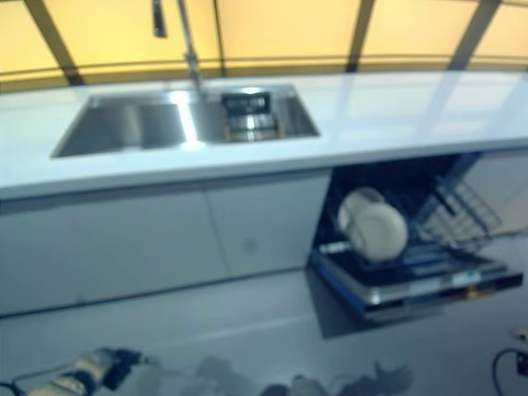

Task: Take plates into dishwasher

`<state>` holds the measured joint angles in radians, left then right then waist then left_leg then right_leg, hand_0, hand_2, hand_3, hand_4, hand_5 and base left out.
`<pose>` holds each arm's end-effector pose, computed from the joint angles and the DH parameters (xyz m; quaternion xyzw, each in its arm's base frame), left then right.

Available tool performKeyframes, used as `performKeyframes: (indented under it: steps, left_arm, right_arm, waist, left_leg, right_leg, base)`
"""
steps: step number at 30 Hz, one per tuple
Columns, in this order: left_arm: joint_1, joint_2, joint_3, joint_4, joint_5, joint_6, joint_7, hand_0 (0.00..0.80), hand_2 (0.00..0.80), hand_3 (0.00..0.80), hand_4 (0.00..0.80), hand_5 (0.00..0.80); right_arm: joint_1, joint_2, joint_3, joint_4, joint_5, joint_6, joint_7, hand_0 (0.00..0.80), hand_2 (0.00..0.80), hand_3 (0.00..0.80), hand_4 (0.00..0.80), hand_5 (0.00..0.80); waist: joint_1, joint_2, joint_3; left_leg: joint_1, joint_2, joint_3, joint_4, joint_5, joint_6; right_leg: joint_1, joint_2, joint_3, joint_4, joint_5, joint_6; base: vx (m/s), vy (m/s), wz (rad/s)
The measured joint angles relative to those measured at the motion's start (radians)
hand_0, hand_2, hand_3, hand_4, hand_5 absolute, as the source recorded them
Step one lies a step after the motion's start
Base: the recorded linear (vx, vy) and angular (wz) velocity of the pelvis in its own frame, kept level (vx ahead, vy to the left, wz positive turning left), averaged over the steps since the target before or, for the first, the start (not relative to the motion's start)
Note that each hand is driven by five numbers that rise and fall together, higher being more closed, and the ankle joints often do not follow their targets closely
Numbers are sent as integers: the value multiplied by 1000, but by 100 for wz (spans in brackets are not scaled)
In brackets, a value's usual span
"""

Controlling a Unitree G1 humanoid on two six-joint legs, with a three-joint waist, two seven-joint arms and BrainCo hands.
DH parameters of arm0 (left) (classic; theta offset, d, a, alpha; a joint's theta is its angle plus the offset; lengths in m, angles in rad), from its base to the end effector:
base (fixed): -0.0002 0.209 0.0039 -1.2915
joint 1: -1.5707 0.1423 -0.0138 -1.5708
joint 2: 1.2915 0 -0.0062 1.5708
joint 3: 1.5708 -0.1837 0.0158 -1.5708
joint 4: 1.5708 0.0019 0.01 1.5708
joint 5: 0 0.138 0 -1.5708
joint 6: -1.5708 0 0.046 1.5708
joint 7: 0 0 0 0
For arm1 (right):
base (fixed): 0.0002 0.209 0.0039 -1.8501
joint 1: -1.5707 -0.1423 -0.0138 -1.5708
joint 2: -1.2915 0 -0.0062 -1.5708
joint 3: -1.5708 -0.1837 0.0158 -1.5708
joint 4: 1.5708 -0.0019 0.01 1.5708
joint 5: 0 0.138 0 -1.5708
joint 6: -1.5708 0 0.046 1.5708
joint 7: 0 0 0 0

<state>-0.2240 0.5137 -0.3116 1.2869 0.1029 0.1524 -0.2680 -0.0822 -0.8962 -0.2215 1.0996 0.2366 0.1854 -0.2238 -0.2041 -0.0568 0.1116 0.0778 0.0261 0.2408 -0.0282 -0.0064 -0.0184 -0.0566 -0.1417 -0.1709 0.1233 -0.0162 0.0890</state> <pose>0.1342 0.3081 -0.0666 0.2638 0.6128 -0.0613 0.7424 0.1082 -0.4311 0.0394 -0.2227 0.4063 -0.4624 0.7560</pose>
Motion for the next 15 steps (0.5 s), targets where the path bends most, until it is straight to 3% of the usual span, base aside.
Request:
performKeyframes:
  steps: [2,3,6,8,9,10,12,13,14,15]
  left_arm:
    - [31,0,13,-1,1,6,3,0,0,0,0,0]
    - [45,1,19,0,1,15,4,0,0,0,0,0]
    - [59,4,20,11,1,25,4,0,0,0,0,0]
    - [60,-3,36,21,1,41,1,0,0,0,0,0]
    - [61,-5,40,29,1,50,0,0,0,0,0,0]
    - [63,-3,54,33,2,58,-3,0,0,0,0,0]
    - [77,8,61,46,2,71,-9,0,0,0,0,0]
    - [82,20,67,46,3,77,-7,0,0,0,0,0]
    - [94,34,79,45,2,78,-5,0,0,0,0,0]
    - [107,17,76,40,4,78,-10,0,0,0,0,0]
  right_arm:
    - [-4,0,1,-10,-10,-3,9,0,0,0,0,0]
    - [-9,0,2,-16,-12,-3,14,0,0,0,0,0]
    - [-11,13,2,-18,-20,-2,16,0,0,0,0,0]
    - [-7,31,1,-17,-19,14,-8,0,0,0,0,0]
    - [1,43,1,-17,-19,15,-26,0,0,0,0,0]
    - [7,61,-1,-16,-19,14,-52,0,0,0,0,0]
    - [3,113,2,-16,-15,14,-78,0,0,0,0,0]
    - [4,141,4,-10,-15,15,-79,0,0,0,0,0]
    - [6,169,5,1,-14,16,-80,0,0,0,0,0]
    - [12,178,6,8,-4,17,-83,0,0,0,0,0]
  waist:
    - [4,2,-1]
    - [12,7,1]
    - [31,39,18]
    - [37,55,21]
    - [50,58,20]
    - [57,47,16]
    - [76,16,13]
    - [92,0,20]
    - [105,-21,25]
    - [109,8,29]
  left_leg:
    - [20,6,34,-19,11,-5]
    - [37,13,55,-31,15,-8]
    - [50,53,83,-35,14,-2]
    - [44,75,84,-22,8,-8]
    - [43,83,82,-7,2,-18]
    - [30,83,80,26,-11,-29]
    - [14,97,72,81,-30,-59]
    - [10,114,75,114,-39,-87]
    - [6,128,69,144,-54,-115]
    - [-4,178,63,178,-68,-132]
  right_leg:
    - [6,8,-7,-26,36,-5]
    - [12,8,-32,-33,57,-9]
    - [1,15,-31,12,72,44]
    - [-34,-40,2,145,43,45]
    - [-40,-89,33,169,35,54]
    - [-32,-133,56,147,39,64]
    - [6,-200,45,27,61,81]
    - [32,-193,31,-13,93,74]
    - [57,-182,5,-19,82,107]
    - [68,-137,-4,-21,52,108]
  base:
    - [-94,-51,-48]
    - [-117,-132,-57]
    - [-143,-240,-26]
    - [-108,-358,4]
    - [-68,-408,-11]
    - [-41,-320,-13]
    - [-28,-331,-21]
    - [-12,-346,-24]
    - [-18,-254,-19]
    - [-34,-218,-2]
